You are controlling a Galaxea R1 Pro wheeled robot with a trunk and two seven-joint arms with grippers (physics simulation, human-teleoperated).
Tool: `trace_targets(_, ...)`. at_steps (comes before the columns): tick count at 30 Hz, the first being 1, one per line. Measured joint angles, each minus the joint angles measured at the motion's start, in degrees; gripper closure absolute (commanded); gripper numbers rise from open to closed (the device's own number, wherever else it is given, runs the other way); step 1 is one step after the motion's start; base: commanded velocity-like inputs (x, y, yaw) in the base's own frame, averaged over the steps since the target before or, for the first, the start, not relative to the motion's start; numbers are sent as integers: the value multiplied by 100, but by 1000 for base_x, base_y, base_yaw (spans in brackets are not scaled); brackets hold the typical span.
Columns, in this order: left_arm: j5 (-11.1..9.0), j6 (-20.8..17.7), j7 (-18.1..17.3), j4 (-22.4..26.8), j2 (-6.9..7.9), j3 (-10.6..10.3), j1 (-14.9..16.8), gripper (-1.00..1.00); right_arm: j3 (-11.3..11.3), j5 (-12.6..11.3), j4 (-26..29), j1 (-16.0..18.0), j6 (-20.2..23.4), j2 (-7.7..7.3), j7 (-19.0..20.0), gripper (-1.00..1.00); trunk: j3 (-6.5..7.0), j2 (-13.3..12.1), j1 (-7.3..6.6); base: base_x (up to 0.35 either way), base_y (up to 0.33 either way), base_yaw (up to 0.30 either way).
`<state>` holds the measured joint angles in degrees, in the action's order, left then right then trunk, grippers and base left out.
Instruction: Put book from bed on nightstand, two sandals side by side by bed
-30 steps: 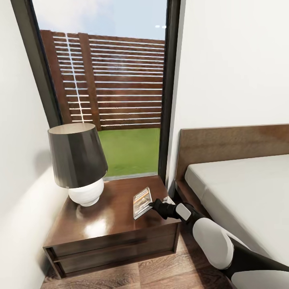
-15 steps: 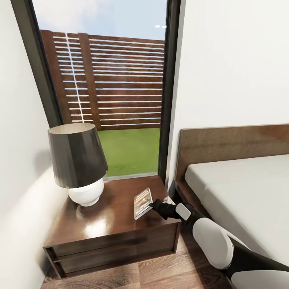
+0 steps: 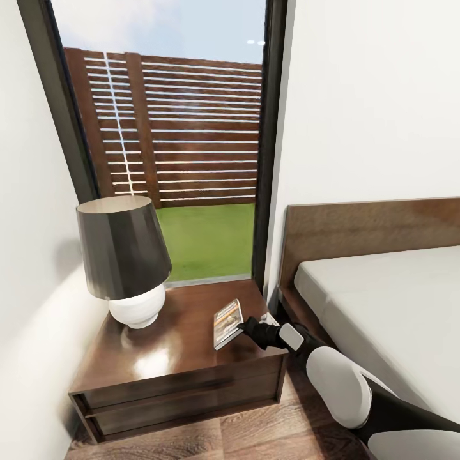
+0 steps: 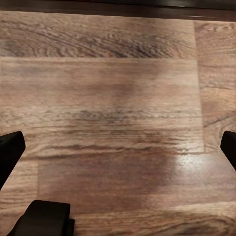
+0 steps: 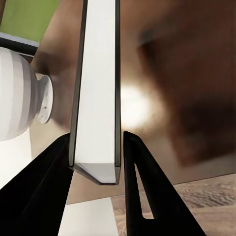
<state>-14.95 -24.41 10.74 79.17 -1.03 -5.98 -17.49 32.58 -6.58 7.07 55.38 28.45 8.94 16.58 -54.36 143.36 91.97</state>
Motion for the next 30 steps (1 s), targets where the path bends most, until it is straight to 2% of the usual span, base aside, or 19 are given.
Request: trace_targets(30,0,-1,0,6,6,0,0,-100,2,1,2,35,-17,10,-243,100,0,0,0,0,0,0)
